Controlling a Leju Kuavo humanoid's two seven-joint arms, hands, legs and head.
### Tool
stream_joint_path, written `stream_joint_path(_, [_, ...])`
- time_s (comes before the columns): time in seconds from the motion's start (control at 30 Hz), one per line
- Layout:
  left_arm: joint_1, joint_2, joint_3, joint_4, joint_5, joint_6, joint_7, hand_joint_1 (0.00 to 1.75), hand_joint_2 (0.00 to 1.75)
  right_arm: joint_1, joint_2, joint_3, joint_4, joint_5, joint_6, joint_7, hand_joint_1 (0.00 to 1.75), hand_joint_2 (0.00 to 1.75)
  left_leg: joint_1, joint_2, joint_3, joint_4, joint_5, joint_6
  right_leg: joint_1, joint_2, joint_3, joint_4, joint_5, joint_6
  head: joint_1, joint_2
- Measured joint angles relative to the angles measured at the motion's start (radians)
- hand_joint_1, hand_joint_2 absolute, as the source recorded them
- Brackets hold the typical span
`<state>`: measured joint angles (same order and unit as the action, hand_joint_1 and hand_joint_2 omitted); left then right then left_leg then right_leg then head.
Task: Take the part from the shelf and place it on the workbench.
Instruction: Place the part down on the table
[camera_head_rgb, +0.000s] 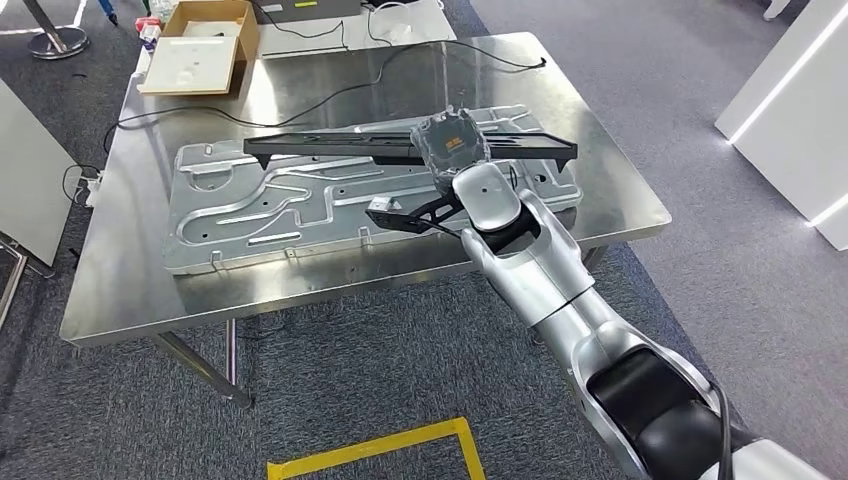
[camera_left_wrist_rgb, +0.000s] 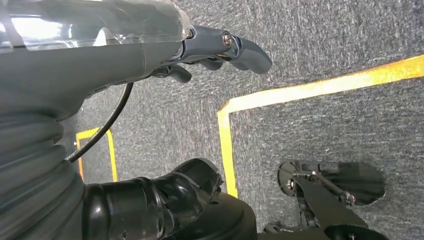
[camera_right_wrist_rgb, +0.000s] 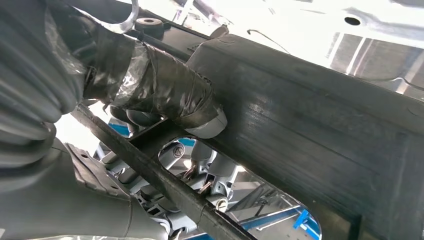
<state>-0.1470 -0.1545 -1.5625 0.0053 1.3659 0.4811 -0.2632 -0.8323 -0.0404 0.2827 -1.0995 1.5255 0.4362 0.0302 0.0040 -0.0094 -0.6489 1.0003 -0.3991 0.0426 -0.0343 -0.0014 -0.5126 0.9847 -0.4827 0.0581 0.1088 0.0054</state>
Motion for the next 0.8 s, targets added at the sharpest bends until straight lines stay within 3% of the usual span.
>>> stream_joint_path(0.07, [0.001,0.0,0.0,0.0,-0.005,0.003,0.002,0.0,1.75,-0.001,0.0,0.0,0.002,0.0,-0.004,-0.001,1.75,1.75,0.003,0.002,0.022,-0.013,0.0,0.011,-0.001,0.0,-0.002,0.032,-0.01,0.001,0.0,0.0])
stream_joint_path(0.1, [0.0,0.0,0.0,0.0,-0.007,0.004,0.002,0.0,1.75,-0.003,0.0,0.0,0.003,0.0,-0.006,-0.001,1.75,1.75,0.005,0.002,0.033,-0.015,0.004,0.014,-0.001,0.001,-0.016,0.065,-0.034,-0.003,0.0,0.0])
stream_joint_path(0.17, [-0.003,0.0,0.0,0.0,-0.008,0.005,0.003,0.0,1.75,-0.003,0.0,0.0,0.007,0.001,-0.01,-0.003,1.75,1.75,0.005,0.003,0.04,-0.015,0.005,0.016,0.0,0.001,-0.079,0.181,-0.098,-0.007,0.0,0.0])
stream_joint_path(0.23, [-0.004,0.0,0.0,0.0,-0.007,0.005,0.003,0.0,1.75,0.003,-0.001,0.0,0.012,0.001,-0.011,-0.004,1.75,1.75,0.004,0.002,0.04,-0.011,0.0,0.013,0.001,0.002,-0.144,0.277,-0.128,-0.006,0.0,0.0])
stream_joint_path(0.27, [-0.004,0.0,0.0,0.0,-0.007,0.005,0.003,0.0,1.75,0.007,-0.001,0.0,0.015,0.001,-0.011,-0.005,1.75,1.75,0.004,0.001,0.041,-0.008,-0.003,0.011,0.001,0.001,-0.156,0.278,-0.113,-0.006,0.0,0.0])
stream_joint_path(0.3, [-0.002,0.0,0.0,0.0,-0.007,0.005,0.003,0.0,1.75,0.01,-0.002,0.0,0.018,0.001,-0.011,-0.005,1.75,1.75,0.005,-0.001,0.041,-0.003,-0.008,0.006,0.001,0.001,-0.151,0.24,-0.078,-0.008,0.0,0.0])
stream_joint_path(0.37, [0.0,-0.001,0.0,0.0,-0.007,0.005,0.004,0.0,1.75,0.011,-0.003,0.0,0.02,0.001,-0.011,-0.005,1.75,1.75,0.007,-0.002,0.042,0.011,-0.019,-0.005,0.001,0.001,-0.116,0.118,-0.001,-0.013,0.0,0.0])
stream_joint_path(0.4, [0.0,-0.001,0.0,0.0,-0.007,0.005,0.004,0.0,1.75,0.011,-0.004,0.0,0.021,0.001,-0.011,-0.005,1.75,1.75,0.007,-0.001,0.04,0.016,-0.023,-0.011,0.005,0.0,-0.105,0.075,0.014,-0.017,0.0,0.0])
stream_joint_path(0.47, [-0.002,-0.001,0.0,0.0,-0.007,0.005,0.004,0.0,1.75,0.013,-0.005,0.0,0.023,0.001,-0.011,-0.005,1.75,1.75,0.005,0.0,0.035,0.023,-0.029,-0.026,0.01,0.001,-0.103,0.055,0.021,-0.031,0.0,0.0])
stream_joint_path(0.53, [-0.002,-0.001,0.0,0.0,-0.007,0.005,0.004,0.0,1.75,0.016,-0.006,0.0,0.026,0.001,-0.011,-0.006,1.75,1.75,0.003,0.002,0.035,0.024,-0.03,-0.023,0.011,0.003,-0.1,0.053,0.035,-0.038,0.001,0.0])
stream_joint_path(0.6, [-0.002,-0.001,0.0,0.0,-0.007,0.005,0.004,0.0,1.75,0.016,-0.007,0.0,0.028,0.001,-0.011,-0.006,1.75,1.75,0.003,0.004,0.039,0.02,-0.029,-0.011,0.012,0.005,-0.1,0.052,0.035,-0.039,0.001,0.0])
stream_joint_path(0.8, [-0.003,-0.001,0.0,0.0,-0.007,0.005,0.005,0.0,1.75,0.017,-0.007,0.0,0.03,0.001,-0.011,-0.006,1.75,1.75,0.004,0.005,0.045,0.008,-0.028,-0.011,0.015,0.006,-0.1,0.052,0.03,-0.05,0.001,0.0])
